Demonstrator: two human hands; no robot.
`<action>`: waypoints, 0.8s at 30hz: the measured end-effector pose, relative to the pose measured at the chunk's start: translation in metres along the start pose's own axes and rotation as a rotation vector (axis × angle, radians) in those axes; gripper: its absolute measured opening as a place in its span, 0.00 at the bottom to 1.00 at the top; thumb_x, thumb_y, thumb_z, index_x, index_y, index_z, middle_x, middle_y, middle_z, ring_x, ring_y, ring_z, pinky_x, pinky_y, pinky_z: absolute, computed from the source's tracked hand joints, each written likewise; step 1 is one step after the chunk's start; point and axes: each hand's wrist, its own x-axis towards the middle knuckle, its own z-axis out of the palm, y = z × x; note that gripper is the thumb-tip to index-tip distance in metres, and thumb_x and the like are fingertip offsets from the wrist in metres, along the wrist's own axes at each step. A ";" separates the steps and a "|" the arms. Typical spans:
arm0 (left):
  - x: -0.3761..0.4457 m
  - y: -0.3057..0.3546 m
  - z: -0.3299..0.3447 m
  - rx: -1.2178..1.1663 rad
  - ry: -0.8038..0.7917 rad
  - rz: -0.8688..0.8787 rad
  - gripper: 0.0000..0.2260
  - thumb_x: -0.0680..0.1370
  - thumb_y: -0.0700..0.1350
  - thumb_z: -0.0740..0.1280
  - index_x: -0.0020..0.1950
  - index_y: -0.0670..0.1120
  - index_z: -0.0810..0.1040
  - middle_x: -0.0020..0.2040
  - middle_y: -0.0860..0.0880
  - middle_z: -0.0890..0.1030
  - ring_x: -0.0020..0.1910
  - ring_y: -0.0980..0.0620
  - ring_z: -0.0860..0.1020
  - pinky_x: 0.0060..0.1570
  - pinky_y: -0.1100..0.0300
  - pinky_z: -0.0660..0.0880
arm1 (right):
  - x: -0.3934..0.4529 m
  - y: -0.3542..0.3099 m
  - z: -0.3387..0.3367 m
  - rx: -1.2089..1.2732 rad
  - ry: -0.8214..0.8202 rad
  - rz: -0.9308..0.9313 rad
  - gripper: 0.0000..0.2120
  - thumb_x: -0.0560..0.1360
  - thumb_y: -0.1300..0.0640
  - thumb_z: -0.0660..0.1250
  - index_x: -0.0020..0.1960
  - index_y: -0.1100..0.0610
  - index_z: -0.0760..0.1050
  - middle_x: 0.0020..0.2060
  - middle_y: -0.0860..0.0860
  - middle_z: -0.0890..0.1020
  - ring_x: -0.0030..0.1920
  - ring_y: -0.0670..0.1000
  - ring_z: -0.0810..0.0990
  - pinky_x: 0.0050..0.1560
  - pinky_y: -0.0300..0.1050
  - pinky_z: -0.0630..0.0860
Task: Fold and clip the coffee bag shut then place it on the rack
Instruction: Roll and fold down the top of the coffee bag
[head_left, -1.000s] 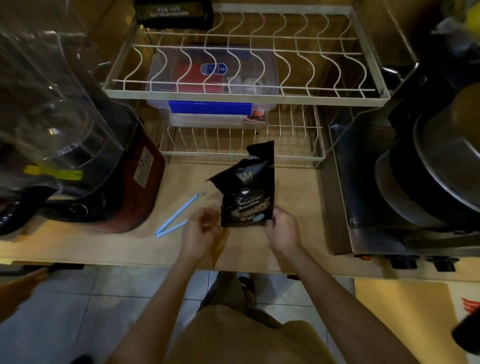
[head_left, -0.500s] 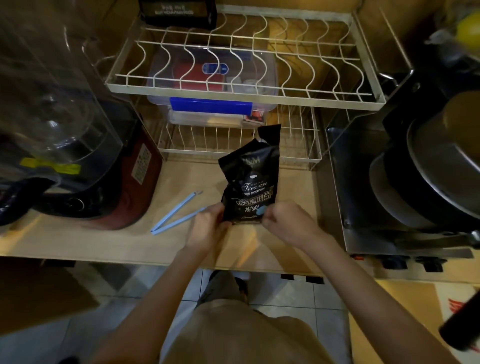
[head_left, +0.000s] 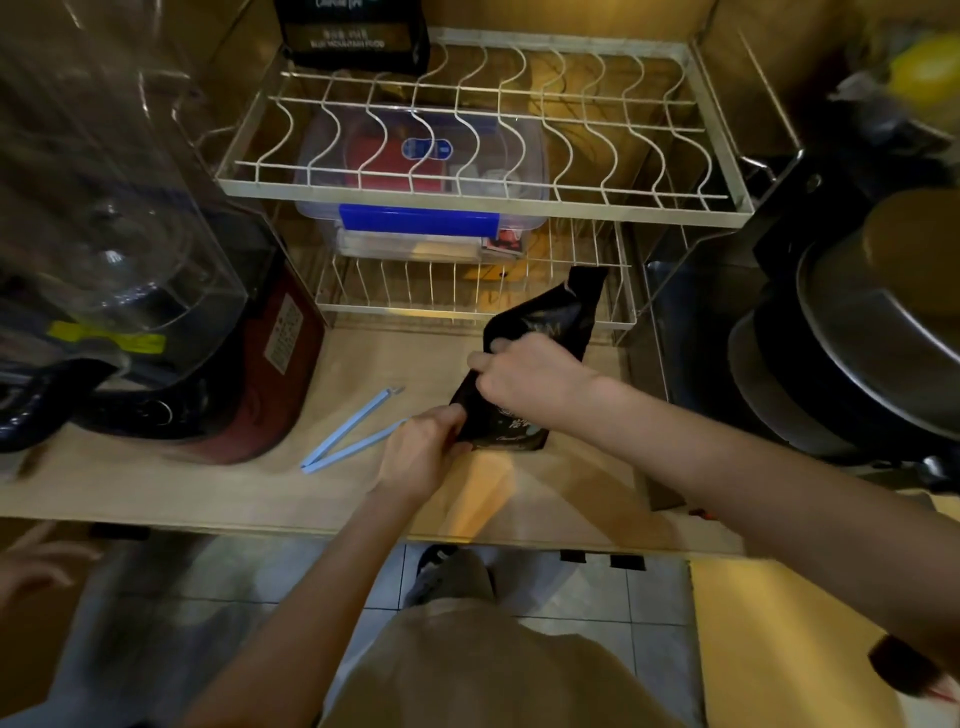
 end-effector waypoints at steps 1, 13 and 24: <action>0.001 0.000 0.000 0.011 -0.002 0.009 0.10 0.68 0.38 0.70 0.38 0.45 0.68 0.37 0.41 0.78 0.36 0.40 0.76 0.35 0.48 0.72 | 0.000 0.002 -0.001 -0.002 -0.004 0.004 0.11 0.73 0.69 0.63 0.52 0.62 0.76 0.57 0.56 0.75 0.51 0.57 0.76 0.35 0.47 0.74; -0.001 0.001 0.009 0.054 -0.023 -0.024 0.08 0.71 0.43 0.68 0.42 0.41 0.72 0.39 0.39 0.80 0.38 0.40 0.77 0.35 0.51 0.73 | -0.006 0.028 0.004 0.157 0.154 0.009 0.08 0.75 0.67 0.60 0.52 0.61 0.74 0.49 0.56 0.77 0.44 0.57 0.79 0.34 0.52 0.77; 0.003 0.001 0.003 0.076 -0.048 0.008 0.06 0.73 0.41 0.65 0.44 0.39 0.72 0.43 0.38 0.79 0.44 0.39 0.76 0.38 0.52 0.69 | -0.001 0.030 -0.005 0.255 0.135 0.053 0.07 0.76 0.61 0.61 0.49 0.58 0.77 0.46 0.54 0.79 0.43 0.56 0.80 0.38 0.51 0.74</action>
